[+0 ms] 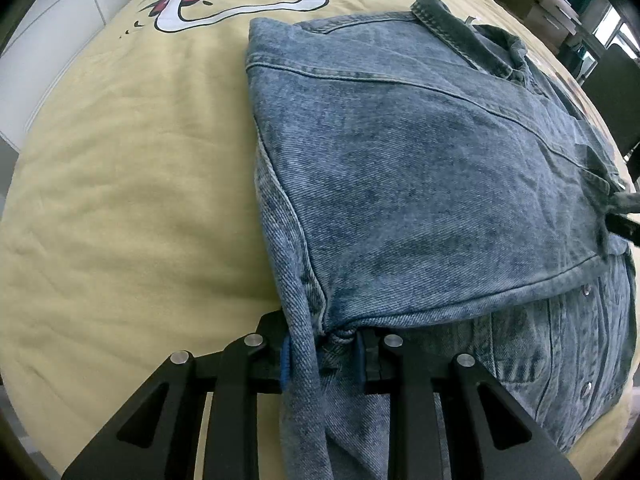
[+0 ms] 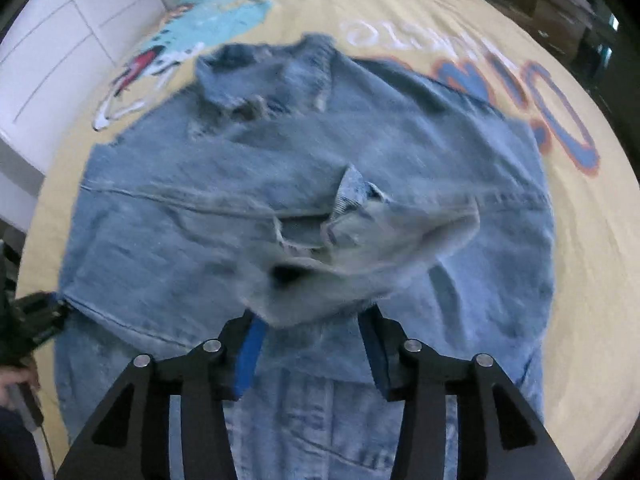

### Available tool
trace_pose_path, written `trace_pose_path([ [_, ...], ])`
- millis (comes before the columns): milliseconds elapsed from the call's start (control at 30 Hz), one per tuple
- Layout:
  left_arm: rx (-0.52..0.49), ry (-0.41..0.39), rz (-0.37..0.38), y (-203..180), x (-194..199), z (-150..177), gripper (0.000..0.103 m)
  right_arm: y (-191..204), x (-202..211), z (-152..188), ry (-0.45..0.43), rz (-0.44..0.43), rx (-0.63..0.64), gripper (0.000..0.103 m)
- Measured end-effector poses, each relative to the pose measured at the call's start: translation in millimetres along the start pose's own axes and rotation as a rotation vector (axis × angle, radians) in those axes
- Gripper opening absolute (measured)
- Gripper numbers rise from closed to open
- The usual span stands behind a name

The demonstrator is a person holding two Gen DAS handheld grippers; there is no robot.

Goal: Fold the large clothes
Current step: 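Hold the hem with the left gripper while the right gripper lays the cuff across the jacket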

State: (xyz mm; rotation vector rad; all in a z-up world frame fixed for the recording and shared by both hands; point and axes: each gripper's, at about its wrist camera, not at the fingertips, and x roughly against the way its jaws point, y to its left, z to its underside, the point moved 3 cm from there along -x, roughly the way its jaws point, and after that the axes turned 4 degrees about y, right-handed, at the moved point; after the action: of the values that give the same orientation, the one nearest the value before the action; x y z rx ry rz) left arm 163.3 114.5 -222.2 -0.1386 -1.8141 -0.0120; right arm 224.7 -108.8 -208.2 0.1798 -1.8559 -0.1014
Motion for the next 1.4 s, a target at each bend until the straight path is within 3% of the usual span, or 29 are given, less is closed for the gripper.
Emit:
trace_pose_path([
  [67,0.002,0.003,0.004,0.7,0.1,-0.3,0.020,-14.6,5.2,9.4,-0.002,0.028,-0.021,0.062],
  [167,-0.003,0.004,0.005,0.8,0.2,-0.1,0.020,-33.9,19.2,16.1,-0.013,0.029,-0.052,0.067],
  [267,-0.004,0.003,0.004,0.3,0.8,-0.2,0.020,-44.9,38.6,8.8,-0.046,0.024,-0.068,0.078],
  [400,0.003,-0.001,0.011,0.7,1.4,0.5,0.021,-52.2,41.3,-10.4,-0.045,-0.009,-0.100,0.079],
  [600,0.000,0.000,0.018,2.5,0.9,0.9,0.021,-51.3,57.2,-4.6,-0.063,-0.075,-0.149,0.079],
  [800,-0.005,-0.002,0.016,2.5,1.1,1.4,0.021,-60.3,67.0,1.0,-0.069,-0.020,-0.142,0.079],
  [1033,-0.006,-0.005,0.014,1.2,1.4,2.6,0.021,-67.2,17.8,-18.3,0.002,0.030,-0.128,0.080],
  [1133,-0.006,-0.003,0.019,1.6,1.3,2.3,0.021,-66.6,-7.0,-18.7,0.025,0.013,-0.143,0.080],
  [1233,-0.008,-0.002,0.015,1.4,1.4,1.5,0.021,-58.4,-14.0,-18.3,-0.010,0.017,-0.123,0.084],
  [1267,-0.008,-0.002,0.012,0.7,1.6,1.2,0.021,-54.7,-13.5,-18.4,-0.011,-0.003,-0.107,0.083],
  [1300,-0.008,-0.001,0.009,0.0,1.9,1.0,0.021,-49.0,-14.7,-18.1,0.012,-0.016,-0.081,0.074],
  [1333,-0.010,-0.001,0.005,-0.9,2.1,0.8,0.021,-43.1,-15.2,-18.3,0.040,0.041,-0.036,0.063],
  [1367,-0.016,0.000,-0.001,-2.4,2.6,0.4,0.021,-38.5,-12.8,-19.8,0.041,0.073,0.008,0.045],
  [1400,-0.019,0.000,-0.007,-3.4,2.8,0.1,0.021,-36.3,-10.9,-20.7,0.041,0.071,0.023,0.043],
])
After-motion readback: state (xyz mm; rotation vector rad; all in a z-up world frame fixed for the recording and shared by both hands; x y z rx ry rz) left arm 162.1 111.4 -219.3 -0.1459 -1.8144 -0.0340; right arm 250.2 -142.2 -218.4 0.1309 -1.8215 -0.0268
